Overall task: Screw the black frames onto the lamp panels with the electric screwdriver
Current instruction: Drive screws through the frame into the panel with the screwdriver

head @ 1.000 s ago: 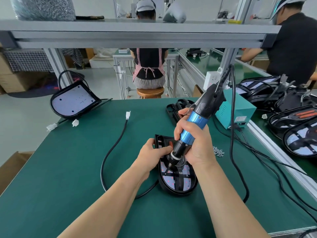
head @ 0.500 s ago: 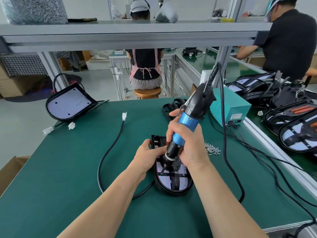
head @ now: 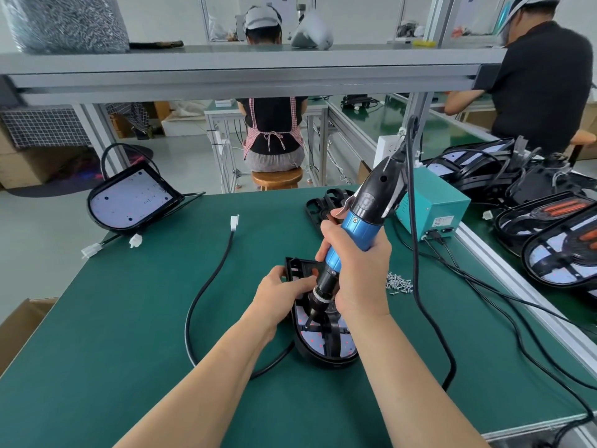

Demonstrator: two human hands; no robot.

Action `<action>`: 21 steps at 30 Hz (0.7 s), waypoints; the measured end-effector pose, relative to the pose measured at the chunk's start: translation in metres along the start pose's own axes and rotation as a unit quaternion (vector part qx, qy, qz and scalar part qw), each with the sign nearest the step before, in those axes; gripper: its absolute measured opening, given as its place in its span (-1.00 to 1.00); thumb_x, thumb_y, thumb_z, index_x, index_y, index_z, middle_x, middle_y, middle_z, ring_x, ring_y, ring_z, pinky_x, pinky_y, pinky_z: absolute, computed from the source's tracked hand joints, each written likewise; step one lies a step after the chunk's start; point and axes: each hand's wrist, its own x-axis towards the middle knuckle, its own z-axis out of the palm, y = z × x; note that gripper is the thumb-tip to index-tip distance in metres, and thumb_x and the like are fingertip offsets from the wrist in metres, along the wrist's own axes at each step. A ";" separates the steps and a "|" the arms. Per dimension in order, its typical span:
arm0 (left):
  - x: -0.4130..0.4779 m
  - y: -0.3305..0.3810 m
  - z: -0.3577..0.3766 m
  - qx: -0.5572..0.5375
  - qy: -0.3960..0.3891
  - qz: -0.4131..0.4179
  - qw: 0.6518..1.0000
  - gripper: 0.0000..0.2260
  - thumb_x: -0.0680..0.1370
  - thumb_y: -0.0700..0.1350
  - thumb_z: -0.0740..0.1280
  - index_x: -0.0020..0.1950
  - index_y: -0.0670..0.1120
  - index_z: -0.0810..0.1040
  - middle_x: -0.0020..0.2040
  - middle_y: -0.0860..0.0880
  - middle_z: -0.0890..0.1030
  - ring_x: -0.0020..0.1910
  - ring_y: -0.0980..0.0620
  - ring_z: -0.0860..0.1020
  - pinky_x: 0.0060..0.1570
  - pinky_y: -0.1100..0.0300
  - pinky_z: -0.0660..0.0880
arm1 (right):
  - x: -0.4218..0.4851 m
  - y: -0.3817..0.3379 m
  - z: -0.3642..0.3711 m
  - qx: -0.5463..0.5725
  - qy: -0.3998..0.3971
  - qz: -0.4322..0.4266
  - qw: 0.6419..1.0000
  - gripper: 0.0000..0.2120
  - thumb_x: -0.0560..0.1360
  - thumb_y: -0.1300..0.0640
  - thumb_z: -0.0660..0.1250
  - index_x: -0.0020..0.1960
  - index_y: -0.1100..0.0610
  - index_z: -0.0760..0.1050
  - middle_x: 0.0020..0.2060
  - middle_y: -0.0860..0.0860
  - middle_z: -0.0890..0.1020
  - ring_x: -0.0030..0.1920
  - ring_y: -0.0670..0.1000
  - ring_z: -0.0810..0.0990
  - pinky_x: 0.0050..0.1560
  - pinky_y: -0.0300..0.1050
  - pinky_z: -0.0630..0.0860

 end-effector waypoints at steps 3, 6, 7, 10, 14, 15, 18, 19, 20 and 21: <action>0.000 -0.002 0.000 0.004 0.015 0.004 1.000 -0.70 0.44 -0.03 0.54 0.10 -0.04 0.56 -0.03 -0.01 0.72 -0.11 0.06 0.69 -0.14 0.19 0.53 | 0.000 -0.004 -0.003 0.007 0.002 0.003 1.000 -0.82 0.38 0.23 0.44 -0.07 0.14 0.49 -0.48 0.05 0.46 -0.49 0.03 0.46 -0.36 -0.22 0.47; -0.005 -0.003 0.006 0.041 0.028 0.024 0.998 -0.58 0.36 0.10 0.52 0.13 0.01 0.53 -0.03 -0.01 0.72 -0.04 0.00 0.69 0.03 0.05 0.58 | 0.000 -0.002 -0.004 0.007 0.062 0.014 0.998 -0.81 0.35 0.21 0.44 -0.07 0.14 0.49 -0.46 0.03 0.48 -0.49 0.03 0.47 -0.37 -0.19 0.48; -0.007 -0.004 0.008 0.048 0.033 0.029 0.998 -0.54 0.31 0.14 0.51 0.13 0.02 0.52 -0.04 -0.02 0.72 -0.05 -0.02 0.69 0.05 0.02 0.59 | -0.001 0.000 -0.004 0.006 0.082 0.015 0.996 -0.81 0.34 0.20 0.44 -0.08 0.13 0.49 -0.45 0.02 0.48 -0.49 0.03 0.47 -0.37 -0.18 0.49; -0.007 -0.007 0.008 0.042 0.032 0.030 0.998 -0.55 0.30 0.14 0.50 0.12 0.03 0.53 -0.11 -0.02 0.73 -0.12 -0.02 0.71 -0.02 0.03 0.61 | -0.005 0.000 -0.009 -0.004 0.091 0.010 0.996 -0.81 0.33 0.19 0.43 -0.11 0.13 0.47 -0.47 0.02 0.48 -0.48 0.02 0.47 -0.36 -0.17 0.50; -0.006 -0.009 0.003 0.027 0.005 0.029 0.999 -0.60 0.42 0.06 0.50 0.20 -0.03 0.54 -0.05 -0.01 0.73 -0.08 0.00 0.71 0.05 0.02 0.61 | -0.004 -0.010 -0.019 0.015 -0.023 -0.012 1.000 -0.84 0.39 0.29 0.39 -0.07 0.19 0.47 -0.46 0.10 0.45 -0.48 0.05 0.45 -0.32 -0.20 0.47; -0.006 -0.009 0.003 0.028 0.007 0.028 0.999 -0.53 0.40 0.10 0.49 0.24 -0.02 0.52 -0.01 -0.03 0.73 -0.03 -0.02 0.70 0.12 -0.03 0.60 | -0.002 -0.012 -0.020 0.021 -0.022 -0.018 0.999 -0.83 0.39 0.30 0.39 -0.04 0.22 0.47 -0.42 0.14 0.44 -0.49 0.05 0.44 -0.33 -0.19 0.46; -0.011 -0.009 0.003 0.085 0.035 0.020 0.996 -0.35 0.46 0.26 0.40 0.47 0.05 0.31 0.12 -0.03 0.63 0.16 -0.03 0.59 0.28 -0.01 0.48 | 0.002 -0.017 -0.020 0.040 0.005 -0.024 0.999 -0.78 0.39 0.30 0.38 0.01 0.24 0.45 -0.37 0.16 0.43 -0.50 0.05 0.44 -0.35 -0.18 0.44; -0.016 -0.010 0.002 0.124 0.064 0.034 0.990 -0.37 0.52 0.25 0.35 0.51 0.08 0.24 0.13 -0.01 0.58 0.18 -0.01 0.55 0.26 0.03 0.45 | 0.003 -0.018 -0.021 0.043 0.011 -0.023 0.999 -0.78 0.39 0.29 0.38 0.00 0.23 0.45 -0.38 0.15 0.44 -0.49 0.05 0.44 -0.35 -0.18 0.44; -0.022 -0.009 0.000 0.156 0.100 0.073 0.980 -0.44 0.57 0.19 0.32 0.51 0.08 0.26 0.12 0.02 0.53 0.17 0.01 0.51 0.21 0.08 0.43 | 0.004 -0.019 -0.022 0.047 0.019 -0.021 0.998 -0.79 0.39 0.30 0.38 0.00 0.22 0.44 -0.38 0.14 0.44 -0.49 0.05 0.44 -0.34 -0.18 0.44; -0.030 -0.009 -0.003 0.175 0.133 0.139 0.966 -0.55 0.59 0.11 0.31 0.45 0.07 0.34 0.12 0.06 0.50 0.16 0.05 0.49 0.16 0.13 0.41 | 0.004 -0.021 -0.024 0.056 0.029 -0.019 0.998 -0.79 0.38 0.30 0.38 -0.02 0.21 0.44 -0.36 0.13 0.44 -0.48 0.05 0.44 -0.34 -0.17 0.43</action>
